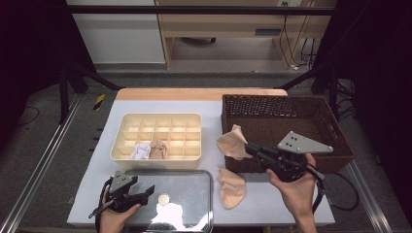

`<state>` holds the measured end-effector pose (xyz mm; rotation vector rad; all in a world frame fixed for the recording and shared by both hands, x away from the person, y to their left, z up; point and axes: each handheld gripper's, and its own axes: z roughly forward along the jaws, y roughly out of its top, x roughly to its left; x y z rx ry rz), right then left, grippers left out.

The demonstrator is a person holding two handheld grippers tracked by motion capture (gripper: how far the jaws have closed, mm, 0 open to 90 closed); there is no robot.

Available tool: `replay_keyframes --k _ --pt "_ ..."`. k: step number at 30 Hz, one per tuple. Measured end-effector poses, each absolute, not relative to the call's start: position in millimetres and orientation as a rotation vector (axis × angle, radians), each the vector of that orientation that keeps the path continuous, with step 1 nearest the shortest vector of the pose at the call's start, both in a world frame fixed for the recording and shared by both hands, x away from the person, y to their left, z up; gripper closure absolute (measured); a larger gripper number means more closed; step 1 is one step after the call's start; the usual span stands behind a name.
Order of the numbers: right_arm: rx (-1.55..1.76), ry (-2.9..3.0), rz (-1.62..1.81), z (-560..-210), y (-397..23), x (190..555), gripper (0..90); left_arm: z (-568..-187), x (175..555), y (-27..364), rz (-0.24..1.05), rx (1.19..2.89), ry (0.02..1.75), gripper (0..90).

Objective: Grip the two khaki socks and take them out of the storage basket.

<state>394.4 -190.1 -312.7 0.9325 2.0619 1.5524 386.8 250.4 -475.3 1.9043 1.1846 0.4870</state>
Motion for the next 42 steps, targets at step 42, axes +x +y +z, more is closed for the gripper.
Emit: replay_keyframes --k 42 --pt "1.409 2.097 1.322 -437 -262 352 88.2 -472 385 252 0.492 1.892 1.181 23.9"
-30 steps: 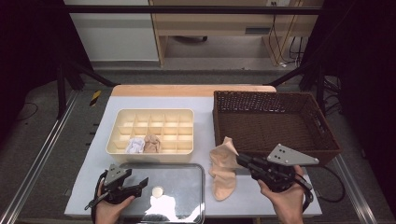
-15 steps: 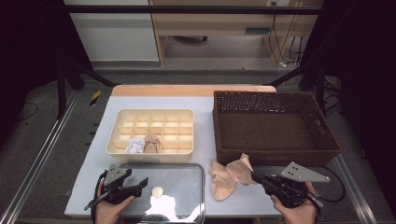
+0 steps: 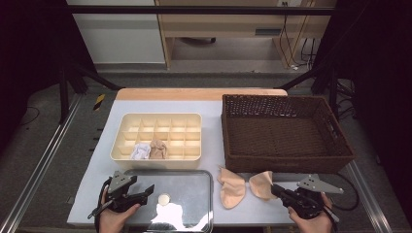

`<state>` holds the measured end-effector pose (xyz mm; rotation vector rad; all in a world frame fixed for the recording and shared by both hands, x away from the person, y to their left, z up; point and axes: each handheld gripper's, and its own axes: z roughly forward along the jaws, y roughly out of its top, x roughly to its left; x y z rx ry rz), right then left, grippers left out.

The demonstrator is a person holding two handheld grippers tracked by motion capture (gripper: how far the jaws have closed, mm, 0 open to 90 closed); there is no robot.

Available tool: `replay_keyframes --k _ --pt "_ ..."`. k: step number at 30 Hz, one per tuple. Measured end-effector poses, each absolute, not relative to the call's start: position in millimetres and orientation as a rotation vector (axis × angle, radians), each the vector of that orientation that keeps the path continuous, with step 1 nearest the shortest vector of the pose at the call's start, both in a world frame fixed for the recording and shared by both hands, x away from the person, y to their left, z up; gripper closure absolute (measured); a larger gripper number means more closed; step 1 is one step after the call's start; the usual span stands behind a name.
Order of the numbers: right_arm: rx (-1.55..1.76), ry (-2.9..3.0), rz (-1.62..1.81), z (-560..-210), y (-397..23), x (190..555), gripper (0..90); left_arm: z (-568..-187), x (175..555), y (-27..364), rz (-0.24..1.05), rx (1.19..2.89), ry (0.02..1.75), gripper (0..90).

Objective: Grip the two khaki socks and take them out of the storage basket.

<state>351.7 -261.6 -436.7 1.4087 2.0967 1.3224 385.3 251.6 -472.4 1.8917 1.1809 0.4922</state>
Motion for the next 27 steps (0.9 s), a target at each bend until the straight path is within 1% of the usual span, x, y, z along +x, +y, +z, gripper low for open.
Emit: replay_keyframes --k 8,13,14,17,18,20,27 --pt "1.479 2.085 1.135 -460 -262 365 87.5 -471 384 251 0.494 1.894 1.174 24.1" --pt "1.477 2.096 1.058 -469 -260 371 85.5 -471 384 251 0.493 1.895 1.171 24.2" --pt "1.477 2.098 1.042 -470 -259 371 81.2 -471 385 251 0.492 1.895 1.171 24.1" --pt "1.464 2.082 1.050 -469 -258 371 78.8 -471 385 251 0.490 1.894 1.171 24.1" --pt "1.441 2.068 1.059 -464 -257 368 75.5 -471 385 251 0.488 1.897 1.171 24.1" --pt "1.417 2.044 1.077 -456 -255 366 73.8 -471 385 250 0.489 1.896 1.171 24.1" --pt "1.319 2.015 1.162 -431 -242 359 74.0 -469 384 248 0.486 1.891 1.169 24.1"
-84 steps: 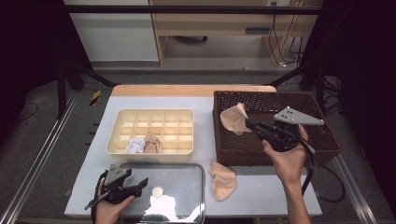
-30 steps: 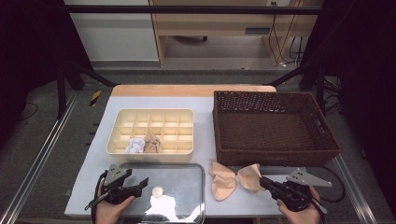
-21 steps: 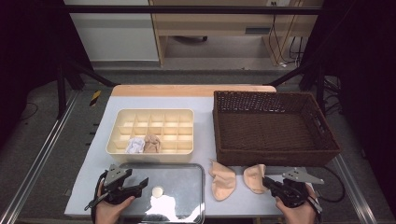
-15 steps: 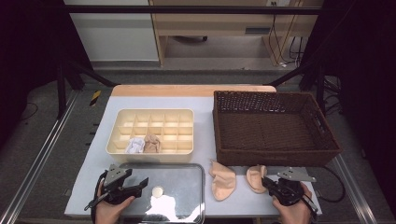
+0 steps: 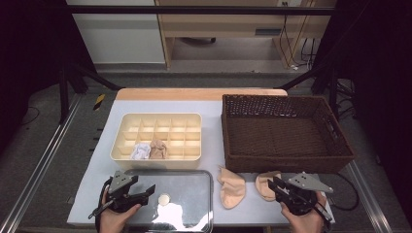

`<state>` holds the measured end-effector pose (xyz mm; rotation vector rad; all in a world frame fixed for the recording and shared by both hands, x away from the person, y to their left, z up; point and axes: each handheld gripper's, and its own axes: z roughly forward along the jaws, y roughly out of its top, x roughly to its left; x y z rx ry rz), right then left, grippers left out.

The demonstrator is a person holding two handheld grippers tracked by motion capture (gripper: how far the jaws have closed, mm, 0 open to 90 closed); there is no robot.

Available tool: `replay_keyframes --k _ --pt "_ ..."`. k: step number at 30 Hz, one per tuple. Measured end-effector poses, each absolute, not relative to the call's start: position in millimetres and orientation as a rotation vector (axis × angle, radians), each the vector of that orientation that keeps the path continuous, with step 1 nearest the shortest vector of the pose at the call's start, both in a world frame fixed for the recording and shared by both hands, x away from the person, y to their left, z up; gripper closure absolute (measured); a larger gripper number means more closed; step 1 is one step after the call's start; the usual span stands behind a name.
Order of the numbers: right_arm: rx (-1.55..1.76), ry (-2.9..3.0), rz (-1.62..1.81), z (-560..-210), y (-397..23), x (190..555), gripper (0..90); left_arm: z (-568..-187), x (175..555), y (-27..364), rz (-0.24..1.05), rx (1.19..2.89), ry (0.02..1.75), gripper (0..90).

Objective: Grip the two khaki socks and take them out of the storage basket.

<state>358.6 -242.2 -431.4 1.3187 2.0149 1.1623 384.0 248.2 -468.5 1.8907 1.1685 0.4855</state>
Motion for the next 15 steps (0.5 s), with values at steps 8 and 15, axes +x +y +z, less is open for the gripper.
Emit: replay_keyframes --k 8,15 --pt "1.202 2.171 1.233 -432 -196 362 74.3 -467 383 248 0.475 1.876 1.172 24.1" --pt "1.163 2.336 1.240 -453 -155 367 72.9 -466 381 246 0.469 1.872 1.165 24.1"
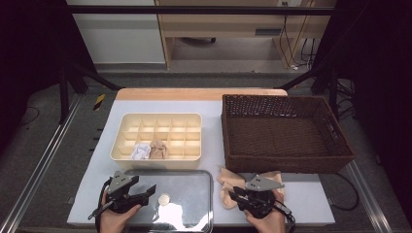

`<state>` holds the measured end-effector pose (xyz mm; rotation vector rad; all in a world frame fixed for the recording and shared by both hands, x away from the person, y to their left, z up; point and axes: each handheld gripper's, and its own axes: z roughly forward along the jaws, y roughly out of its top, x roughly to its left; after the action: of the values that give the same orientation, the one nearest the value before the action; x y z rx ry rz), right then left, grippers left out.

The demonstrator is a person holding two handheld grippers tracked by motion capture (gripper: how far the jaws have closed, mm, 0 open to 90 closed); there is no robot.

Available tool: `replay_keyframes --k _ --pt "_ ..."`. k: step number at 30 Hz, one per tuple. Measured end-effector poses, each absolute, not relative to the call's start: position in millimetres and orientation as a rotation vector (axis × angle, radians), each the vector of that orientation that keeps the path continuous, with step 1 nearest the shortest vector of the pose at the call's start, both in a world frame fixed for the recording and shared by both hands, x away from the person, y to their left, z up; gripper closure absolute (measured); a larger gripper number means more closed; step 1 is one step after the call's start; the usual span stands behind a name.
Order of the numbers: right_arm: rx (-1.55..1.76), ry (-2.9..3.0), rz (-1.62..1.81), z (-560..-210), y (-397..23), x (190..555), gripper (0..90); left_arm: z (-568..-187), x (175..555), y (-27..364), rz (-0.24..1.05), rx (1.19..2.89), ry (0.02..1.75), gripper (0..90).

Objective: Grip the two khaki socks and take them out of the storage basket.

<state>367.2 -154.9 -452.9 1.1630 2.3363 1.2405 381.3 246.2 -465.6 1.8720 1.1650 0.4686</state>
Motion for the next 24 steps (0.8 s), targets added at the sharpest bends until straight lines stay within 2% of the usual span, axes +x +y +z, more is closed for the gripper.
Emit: replay_keyframes --k 9,12,15,18,24 --pt "1.137 2.422 1.204 -476 -132 366 62.3 -466 380 245 0.467 1.876 1.153 24.2" --pt "1.132 2.441 1.177 -482 -129 366 63.6 -466 380 246 0.466 1.876 1.155 24.2" --pt "1.106 2.437 1.154 -482 -127 365 72.1 -466 380 245 0.464 1.877 1.155 24.5" --pt "1.086 2.444 1.133 -482 -127 366 86.6 -466 380 245 0.463 1.878 1.154 24.8" --pt "1.068 2.418 1.239 -460 -126 366 88.5 -466 381 246 0.460 1.873 1.158 25.2"
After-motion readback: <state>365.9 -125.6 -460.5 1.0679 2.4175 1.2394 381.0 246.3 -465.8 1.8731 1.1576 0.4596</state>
